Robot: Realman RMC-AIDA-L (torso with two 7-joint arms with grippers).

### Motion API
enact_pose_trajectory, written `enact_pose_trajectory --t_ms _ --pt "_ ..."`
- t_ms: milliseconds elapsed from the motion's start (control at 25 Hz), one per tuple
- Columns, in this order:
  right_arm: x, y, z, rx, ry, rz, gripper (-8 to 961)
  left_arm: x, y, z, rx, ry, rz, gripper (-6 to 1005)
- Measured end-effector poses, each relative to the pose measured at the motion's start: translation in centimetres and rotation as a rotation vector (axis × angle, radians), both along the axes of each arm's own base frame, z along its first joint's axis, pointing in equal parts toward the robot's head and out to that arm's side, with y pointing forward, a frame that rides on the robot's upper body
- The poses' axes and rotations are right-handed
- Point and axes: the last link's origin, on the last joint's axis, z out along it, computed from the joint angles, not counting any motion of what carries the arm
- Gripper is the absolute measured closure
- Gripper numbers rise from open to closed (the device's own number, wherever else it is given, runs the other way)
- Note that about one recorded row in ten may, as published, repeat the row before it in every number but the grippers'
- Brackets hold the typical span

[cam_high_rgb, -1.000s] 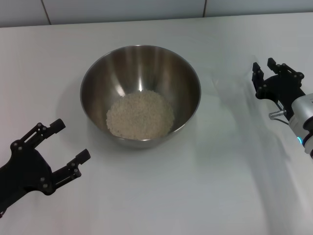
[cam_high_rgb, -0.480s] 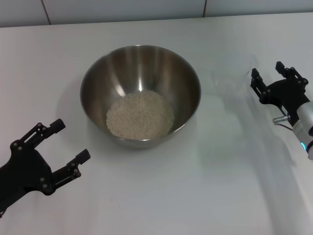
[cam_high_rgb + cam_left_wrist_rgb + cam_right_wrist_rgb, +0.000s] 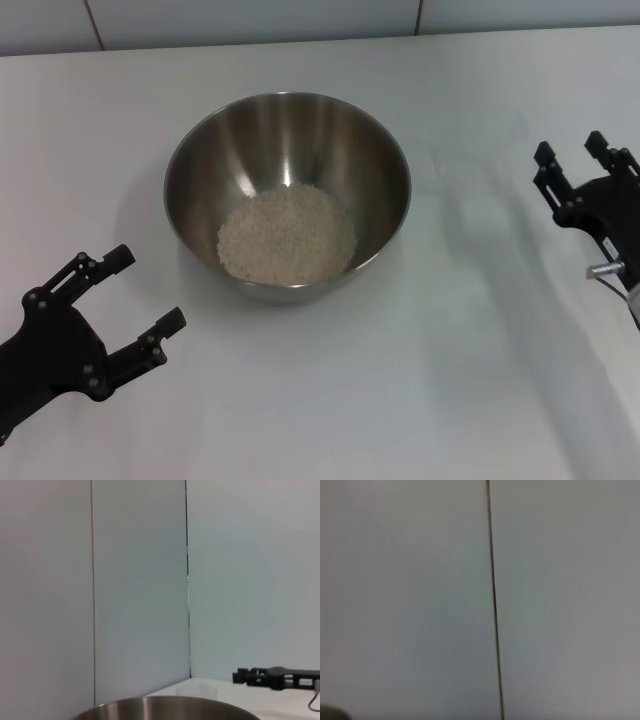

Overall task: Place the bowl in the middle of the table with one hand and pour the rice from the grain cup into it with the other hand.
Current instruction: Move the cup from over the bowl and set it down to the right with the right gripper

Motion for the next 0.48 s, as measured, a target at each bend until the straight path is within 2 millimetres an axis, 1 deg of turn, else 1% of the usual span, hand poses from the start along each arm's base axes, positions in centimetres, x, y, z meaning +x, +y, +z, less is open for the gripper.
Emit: enact_pose_trajectory --t_ms 40,200,480 --pt "0.0 0.0 0.0 0.0 0.0 0.0 326 0.0 0.0 0.0 0.0 -0.001 0.0 158" --pt "-0.6 -1.6 1.0 0.042 0.063 0.083 326 0.0 0.0 -0.1 0.0 -0.001 0.0 158" --pt "-0.4 -2.1 1.9 0.058 0.08 0.119 327 0.0 0.0 -0.1 0.0 0.0 0.002 158"
